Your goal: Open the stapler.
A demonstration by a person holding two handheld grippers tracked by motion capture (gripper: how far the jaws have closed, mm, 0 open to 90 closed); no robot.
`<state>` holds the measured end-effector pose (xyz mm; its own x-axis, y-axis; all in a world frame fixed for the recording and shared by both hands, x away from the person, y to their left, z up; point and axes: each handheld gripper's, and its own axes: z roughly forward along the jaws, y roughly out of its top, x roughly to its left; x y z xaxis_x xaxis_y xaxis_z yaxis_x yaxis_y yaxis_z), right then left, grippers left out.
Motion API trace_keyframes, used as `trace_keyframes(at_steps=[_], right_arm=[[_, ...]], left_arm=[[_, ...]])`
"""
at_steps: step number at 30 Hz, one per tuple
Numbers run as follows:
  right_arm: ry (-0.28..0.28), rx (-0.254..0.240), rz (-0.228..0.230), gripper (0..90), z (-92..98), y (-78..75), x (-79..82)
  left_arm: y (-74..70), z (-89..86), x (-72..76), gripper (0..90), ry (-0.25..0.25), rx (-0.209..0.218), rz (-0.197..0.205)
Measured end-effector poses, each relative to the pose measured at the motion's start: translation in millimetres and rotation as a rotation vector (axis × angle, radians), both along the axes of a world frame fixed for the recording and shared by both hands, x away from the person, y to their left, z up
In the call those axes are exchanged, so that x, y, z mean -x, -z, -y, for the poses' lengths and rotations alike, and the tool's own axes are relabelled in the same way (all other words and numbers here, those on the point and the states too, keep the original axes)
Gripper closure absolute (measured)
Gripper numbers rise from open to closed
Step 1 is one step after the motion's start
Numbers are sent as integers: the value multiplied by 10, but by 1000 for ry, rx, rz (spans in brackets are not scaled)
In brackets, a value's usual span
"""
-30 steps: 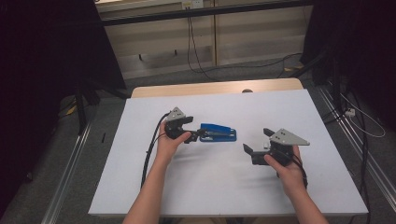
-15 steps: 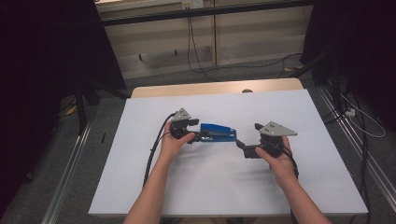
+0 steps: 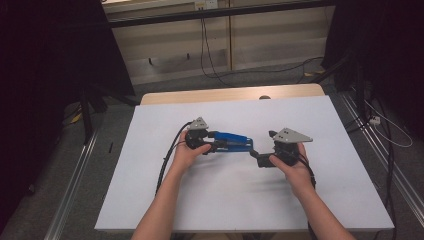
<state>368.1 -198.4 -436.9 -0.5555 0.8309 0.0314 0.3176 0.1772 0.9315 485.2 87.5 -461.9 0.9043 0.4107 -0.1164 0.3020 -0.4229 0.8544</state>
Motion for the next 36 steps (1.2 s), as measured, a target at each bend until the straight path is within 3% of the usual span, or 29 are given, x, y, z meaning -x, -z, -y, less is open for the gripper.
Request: trace_keyframes(at_steps=[5,8,18,29,33,36], right_arm=[[7,-4,-7,38,-9,24,-13],[6,26,1,36,-42,30,-12],[-1,38,-14,38,-144,95,-26],[11,24,-31,50,-315,102,-65],[2,9,-72,149,-400,109,-83],[-17,24,-93,292,-455,134,-101]], left_arm=[[-24,13,1,478,17,-24,16],[-49,14,-2,485,20,-38,11],[-67,-14,-17,504,33,-34,2],[-176,-43,-7,531,15,94,-28],[-186,-45,-9,536,11,104,-36],[-213,-41,-5,550,9,131,-37]])
